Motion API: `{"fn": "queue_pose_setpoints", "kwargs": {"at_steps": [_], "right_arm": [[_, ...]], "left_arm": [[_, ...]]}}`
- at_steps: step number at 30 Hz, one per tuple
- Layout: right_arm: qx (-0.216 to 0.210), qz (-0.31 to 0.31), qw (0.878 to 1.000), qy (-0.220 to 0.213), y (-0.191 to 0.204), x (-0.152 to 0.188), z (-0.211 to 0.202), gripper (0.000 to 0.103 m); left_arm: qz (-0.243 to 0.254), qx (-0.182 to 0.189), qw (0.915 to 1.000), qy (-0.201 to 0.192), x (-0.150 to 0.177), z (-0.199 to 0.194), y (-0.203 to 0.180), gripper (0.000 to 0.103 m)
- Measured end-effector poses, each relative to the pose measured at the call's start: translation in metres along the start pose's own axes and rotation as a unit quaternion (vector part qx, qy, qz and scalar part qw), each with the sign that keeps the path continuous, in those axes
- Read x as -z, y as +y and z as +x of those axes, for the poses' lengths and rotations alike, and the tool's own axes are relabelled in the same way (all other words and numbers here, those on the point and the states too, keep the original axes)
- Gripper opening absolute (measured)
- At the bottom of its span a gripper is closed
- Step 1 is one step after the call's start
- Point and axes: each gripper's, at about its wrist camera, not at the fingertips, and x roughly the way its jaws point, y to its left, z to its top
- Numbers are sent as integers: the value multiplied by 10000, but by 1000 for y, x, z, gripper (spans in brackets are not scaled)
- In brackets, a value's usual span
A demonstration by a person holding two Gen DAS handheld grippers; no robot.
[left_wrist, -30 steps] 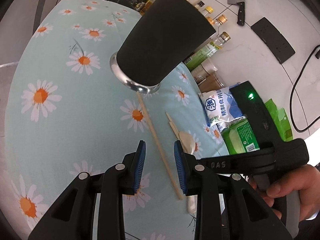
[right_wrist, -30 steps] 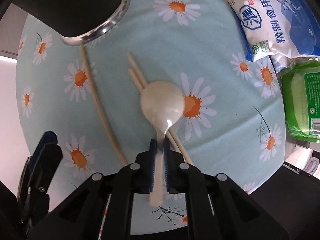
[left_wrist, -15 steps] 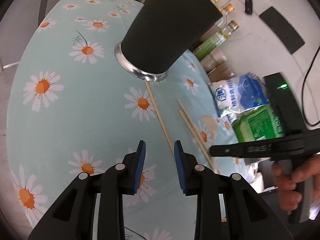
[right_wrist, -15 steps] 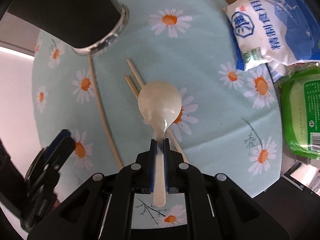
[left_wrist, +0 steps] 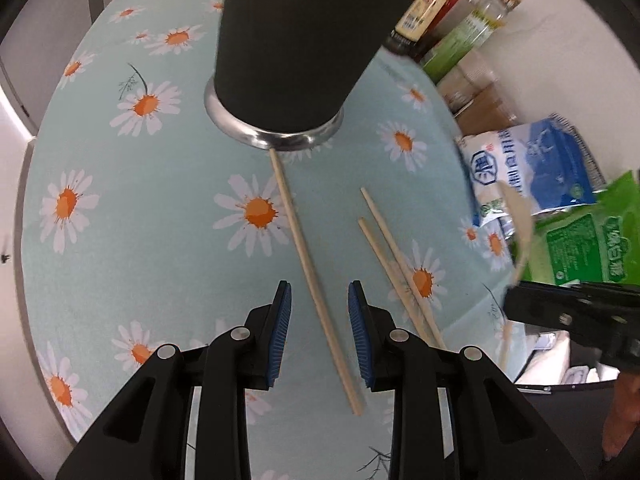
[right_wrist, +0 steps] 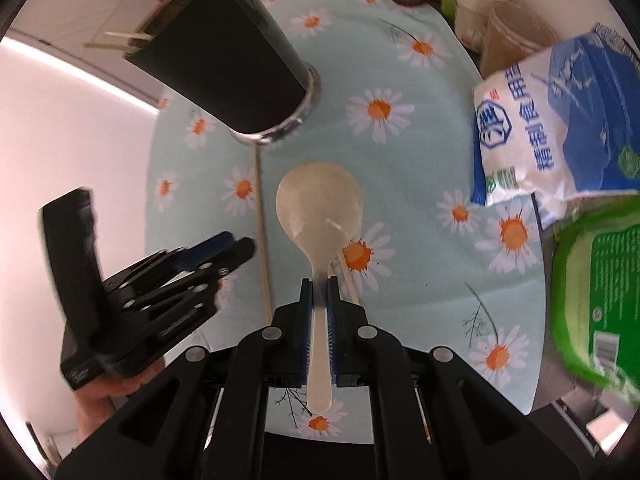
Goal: Organize utensils
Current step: 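Grasp a wooden chopstick with the left gripper while the right gripper holds the white spoon, then lift the held chopstick and white spoon and carry them over the black holder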
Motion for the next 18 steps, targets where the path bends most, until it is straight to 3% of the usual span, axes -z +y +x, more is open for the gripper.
{"fn": "queue_pose_setpoints", "kwargs": {"at_steps": [8, 13, 18], "right_arm": [[-563, -454, 9972, -203, -19, 1, -27, 8], [-863, -637, 9939, -241, -29, -1, -29, 8], [-1069, -749, 9913, -191, -35, -6, -28, 8]], "left_arm": [[-350, -770, 9947, 583, -19, 26, -13, 26], [-535, -1243, 9892, 570, -26, 34, -17, 5], [-838, -1243, 9873, 524, -30, 36, -13, 4]]}}
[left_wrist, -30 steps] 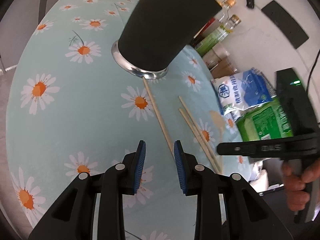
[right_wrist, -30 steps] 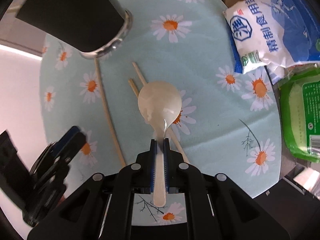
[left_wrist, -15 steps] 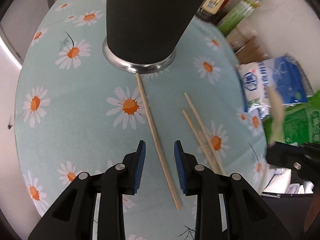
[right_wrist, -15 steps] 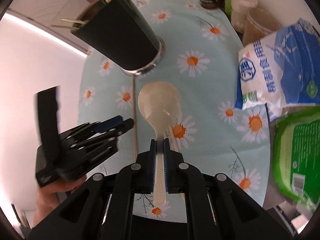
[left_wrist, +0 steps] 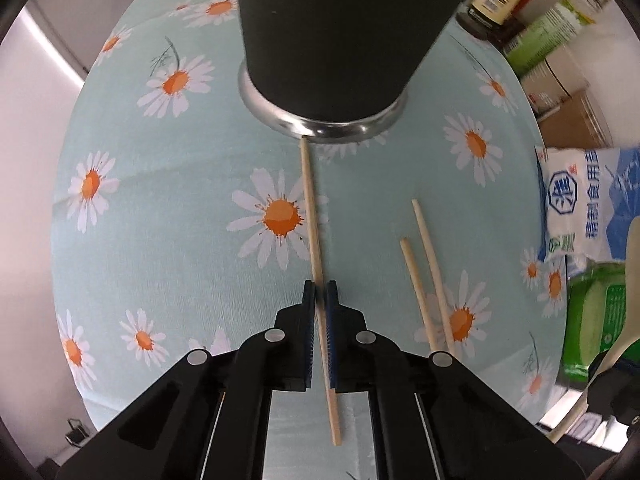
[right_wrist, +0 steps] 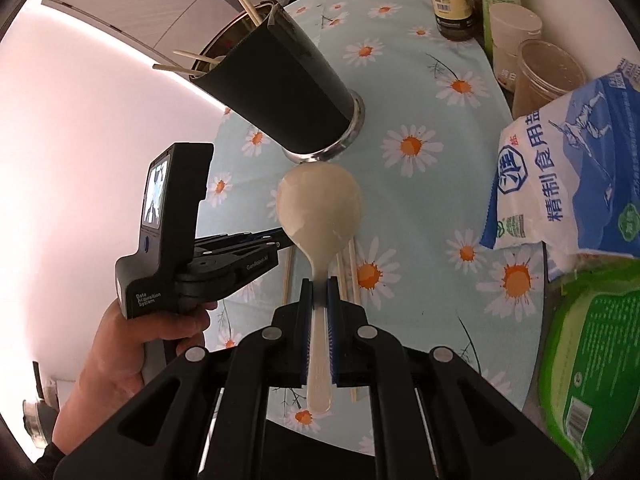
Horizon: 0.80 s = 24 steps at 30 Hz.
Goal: Organize utensils
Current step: 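Lift the held chopstick and white spoon and carry them over the black holder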
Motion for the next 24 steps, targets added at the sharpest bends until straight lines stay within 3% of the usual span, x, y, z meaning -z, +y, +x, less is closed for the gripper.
{"fn": "queue_pose_setpoints", "kwargs": {"at_steps": [11, 18, 24], "right_arm": [[-43, -313, 9995, 92, 5, -13, 16, 8], [17, -587, 9982, 120, 26, -19, 33, 8], [163, -681, 9975, 16, 46, -21, 44, 8]], "left_arm": [[-264, 148, 9989, -350, 32, -21, 15, 4], [-219, 367, 9960, -786, 62, -61, 21, 4], [-81, 767, 9899, -1190, 72, -103, 34, 4]]}}
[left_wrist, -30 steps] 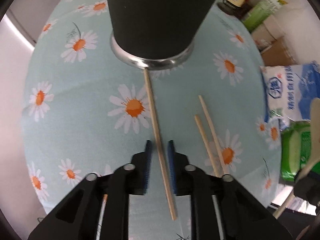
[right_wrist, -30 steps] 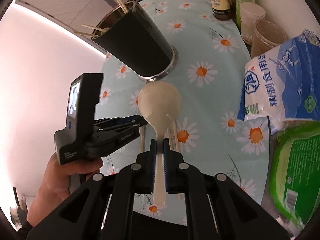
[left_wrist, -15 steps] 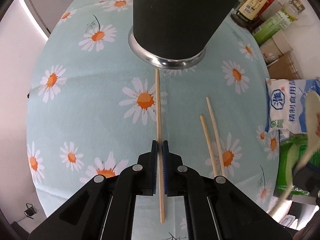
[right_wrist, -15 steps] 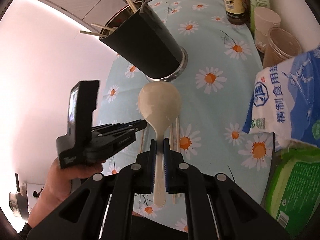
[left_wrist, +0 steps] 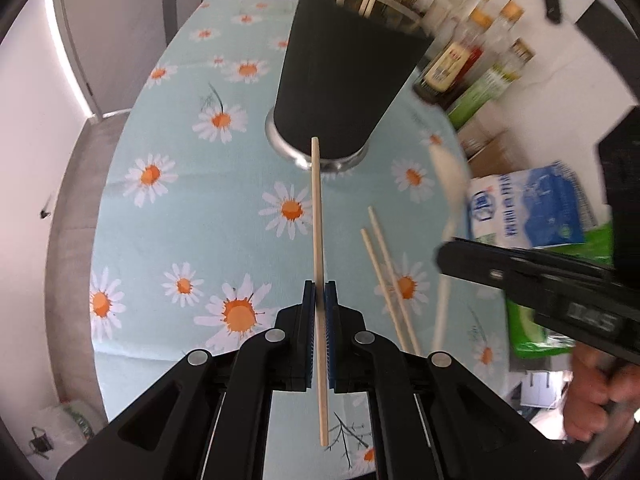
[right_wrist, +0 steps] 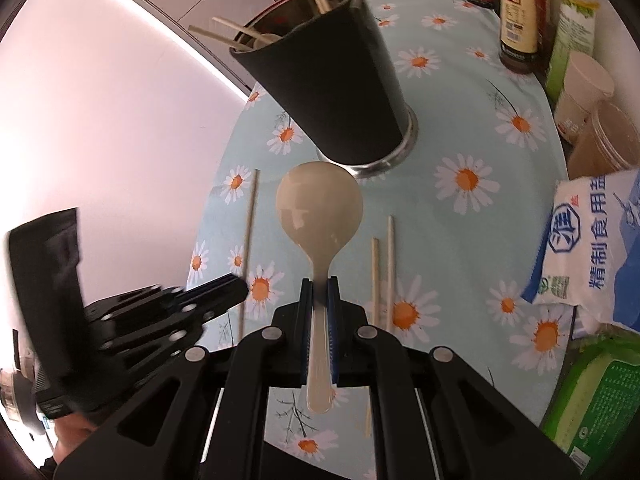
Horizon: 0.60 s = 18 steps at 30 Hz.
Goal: Organize utensils
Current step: 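Lift the held chopstick and white spoon and carry them over the black holder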
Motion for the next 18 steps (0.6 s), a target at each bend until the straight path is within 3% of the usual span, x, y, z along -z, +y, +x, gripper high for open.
{"fn": "queue_pose_setpoints", "kwargs": {"at_steps": [10, 18], "right_arm": [[-51, -44, 9965, -829, 33, -17, -25, 8], [-89, -218, 9826, -1842, 55, -37, -60, 8]], "left_arm": [[646, 731, 9935, -590, -18, -44, 9, 4], [1110, 1293, 9761, -1345, -56, -89, 11, 4]]}}
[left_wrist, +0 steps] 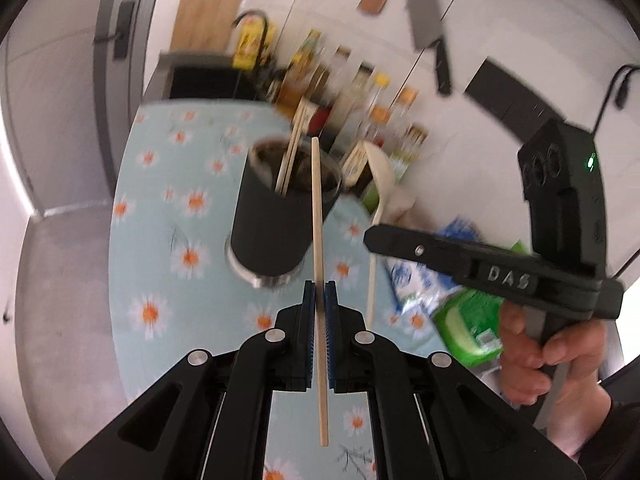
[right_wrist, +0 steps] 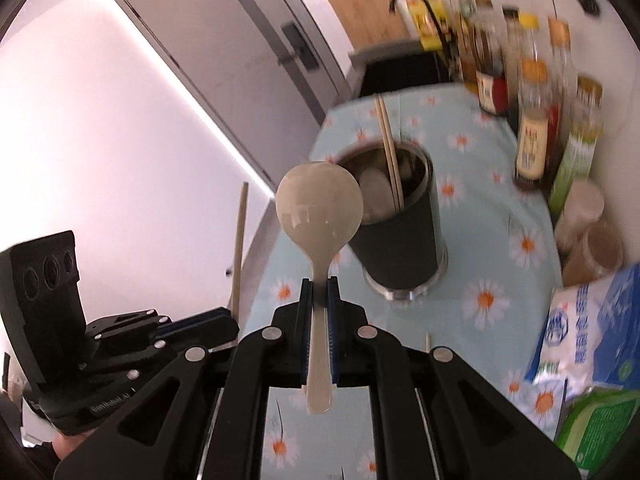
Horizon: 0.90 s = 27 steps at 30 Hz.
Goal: Organize utensils
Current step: 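Lift the held chopstick and white spoon and carry them over the black holder, then open both grippers to drop the chopstick and white spoon into the holder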
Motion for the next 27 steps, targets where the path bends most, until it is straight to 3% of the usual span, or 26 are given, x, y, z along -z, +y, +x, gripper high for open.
{"fn": "queue_pose_setpoints", "kwargs": {"at_steps": [10, 15, 20, 27], "right_arm": [[-19, -332, 9940, -1039, 11, -43, -16, 8], [20, -511, 9876, -1482, 9, -66, -23, 8], [-12, -568, 9816, -1825, -5, -85, -21, 8], [-10, -602, 9753, -2126, -26, -98, -7, 8]], "left_arm": [[264, 642, 9902, -1211, -57, -21, 2, 4], [326, 635, 9831, -1684, -79, -19, -1, 4], [352, 613, 9791, -1905, -95, -8, 0, 4], [602, 458, 9684, -2376, -109, 16, 4, 4]]}}
